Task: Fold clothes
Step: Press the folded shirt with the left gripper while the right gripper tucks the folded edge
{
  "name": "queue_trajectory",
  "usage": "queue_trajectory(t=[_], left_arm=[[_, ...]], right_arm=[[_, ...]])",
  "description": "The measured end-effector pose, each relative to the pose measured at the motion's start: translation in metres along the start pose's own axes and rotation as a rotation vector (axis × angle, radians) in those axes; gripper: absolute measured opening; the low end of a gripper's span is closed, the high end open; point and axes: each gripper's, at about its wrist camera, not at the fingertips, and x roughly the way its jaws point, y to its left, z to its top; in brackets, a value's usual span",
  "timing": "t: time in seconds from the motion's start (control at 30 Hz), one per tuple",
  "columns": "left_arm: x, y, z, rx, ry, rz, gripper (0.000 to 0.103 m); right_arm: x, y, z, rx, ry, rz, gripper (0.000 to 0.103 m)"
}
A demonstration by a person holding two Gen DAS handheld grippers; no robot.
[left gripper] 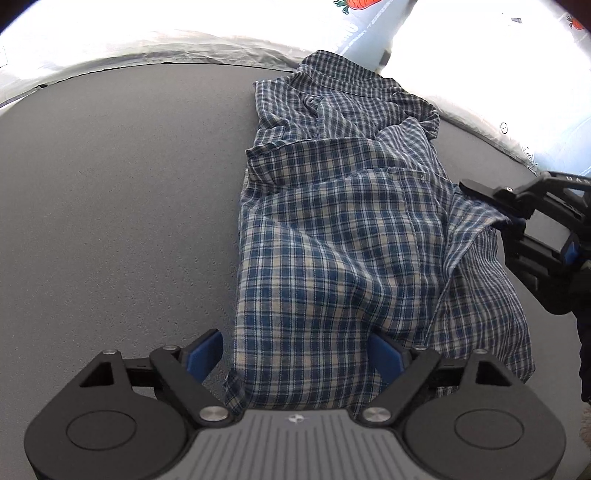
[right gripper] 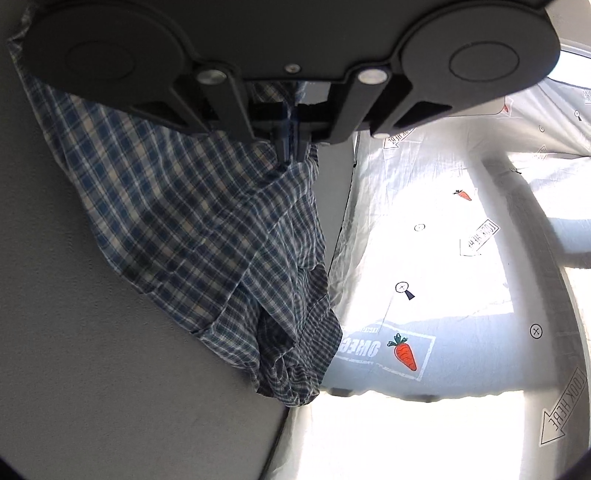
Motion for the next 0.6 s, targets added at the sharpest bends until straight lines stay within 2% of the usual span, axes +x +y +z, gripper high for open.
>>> queue_trajectory(t=[0.17, 0.2, 0.3, 0.33, 0.37, 0.4, 0.47, 0.57, 0.6], left_arm=[[0.008, 0.01, 0.002, -0.064, 0.032, -0.013, 0.095], [0.009, 0.012, 0.002, -0.08, 0.039, -0.016, 0.097], [0.008, 0.021, 0.0, -0.142, 0.051, -0.042, 0.097], [0.006, 0.025, -0.001, -0.166, 0.052, -0.047, 0.097], [0.005, 0.028, -0.002, -0.19, 0.053, -0.053, 0.097], [0.002, 0.032, -0.003, -0.218, 0.056, -0.058, 0.097], [-0.004, 0.041, -0.008, -0.275, 0.052, -0.076, 0.097], [-0.014, 0.058, -0.019, -0.38, 0.038, -0.131, 0.097], [-0.017, 0.064, -0.023, -0.427, 0.034, -0.16, 0.097]], right_arm=[[0.037, -0.003, 0.017, 0.057, 0.005, -0.009, 0.007], [0.04, -0.003, 0.019, 0.065, 0.002, -0.007, 0.012], [0.031, 0.006, 0.02, 0.054, -0.025, 0.02, 0.035], [0.023, 0.01, 0.019, 0.027, -0.039, 0.016, 0.04], [0.014, 0.014, 0.018, -0.003, -0.054, 0.011, 0.041], [0.005, 0.018, 0.016, -0.044, -0.067, -0.004, 0.043], [-0.021, 0.032, 0.007, -0.205, -0.102, -0.085, 0.047], [-0.056, 0.05, -0.023, -0.497, -0.146, -0.259, 0.052], [-0.068, 0.05, -0.034, -0.555, -0.153, -0.301, 0.052]])
